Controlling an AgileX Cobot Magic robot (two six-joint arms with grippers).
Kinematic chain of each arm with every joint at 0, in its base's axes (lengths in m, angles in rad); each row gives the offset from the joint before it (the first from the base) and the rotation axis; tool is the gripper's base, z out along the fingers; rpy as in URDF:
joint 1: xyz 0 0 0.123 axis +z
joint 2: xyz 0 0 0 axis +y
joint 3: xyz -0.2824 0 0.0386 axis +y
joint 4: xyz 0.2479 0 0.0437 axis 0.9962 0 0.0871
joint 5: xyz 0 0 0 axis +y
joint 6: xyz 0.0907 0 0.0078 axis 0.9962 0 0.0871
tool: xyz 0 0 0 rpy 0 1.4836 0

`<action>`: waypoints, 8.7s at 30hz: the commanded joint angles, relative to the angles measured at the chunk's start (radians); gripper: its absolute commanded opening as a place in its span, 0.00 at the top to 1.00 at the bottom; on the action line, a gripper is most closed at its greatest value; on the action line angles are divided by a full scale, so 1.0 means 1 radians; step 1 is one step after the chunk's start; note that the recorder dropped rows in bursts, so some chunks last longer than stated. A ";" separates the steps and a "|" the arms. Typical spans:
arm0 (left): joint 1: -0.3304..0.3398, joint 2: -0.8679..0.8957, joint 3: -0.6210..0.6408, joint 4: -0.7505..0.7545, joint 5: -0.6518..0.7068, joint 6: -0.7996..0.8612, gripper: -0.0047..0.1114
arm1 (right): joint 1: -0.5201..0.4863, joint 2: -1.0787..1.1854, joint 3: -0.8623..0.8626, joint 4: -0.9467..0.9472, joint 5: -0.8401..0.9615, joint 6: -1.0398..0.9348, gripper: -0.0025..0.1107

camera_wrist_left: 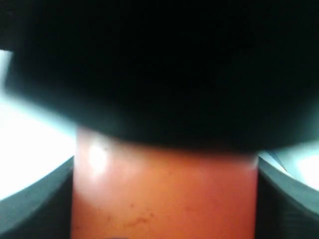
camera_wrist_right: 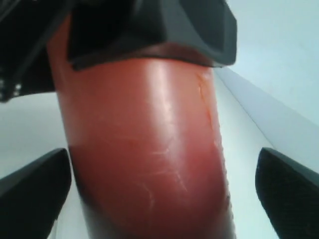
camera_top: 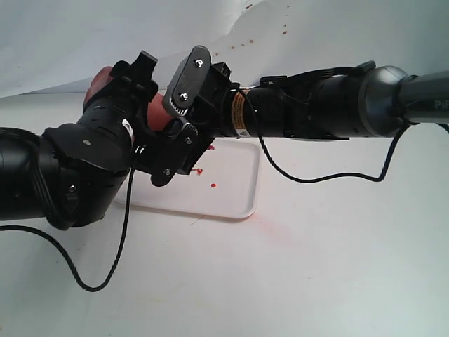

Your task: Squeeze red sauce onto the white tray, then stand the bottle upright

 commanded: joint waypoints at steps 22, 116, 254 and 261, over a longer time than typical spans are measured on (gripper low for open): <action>0.000 -0.012 -0.010 0.027 0.013 -0.027 0.96 | 0.020 -0.002 -0.008 0.073 -0.022 -0.019 0.97; 0.000 -0.012 -0.010 0.017 0.013 -0.033 0.96 | 0.022 -0.002 -0.008 0.033 -0.076 0.087 0.44; 0.000 -0.408 0.127 0.027 -0.772 -1.709 0.13 | -0.118 -0.445 0.308 0.070 -0.309 0.525 0.98; 0.000 -0.410 0.134 0.027 -0.789 -1.709 0.13 | -0.135 -0.445 0.308 0.063 -0.145 0.469 0.98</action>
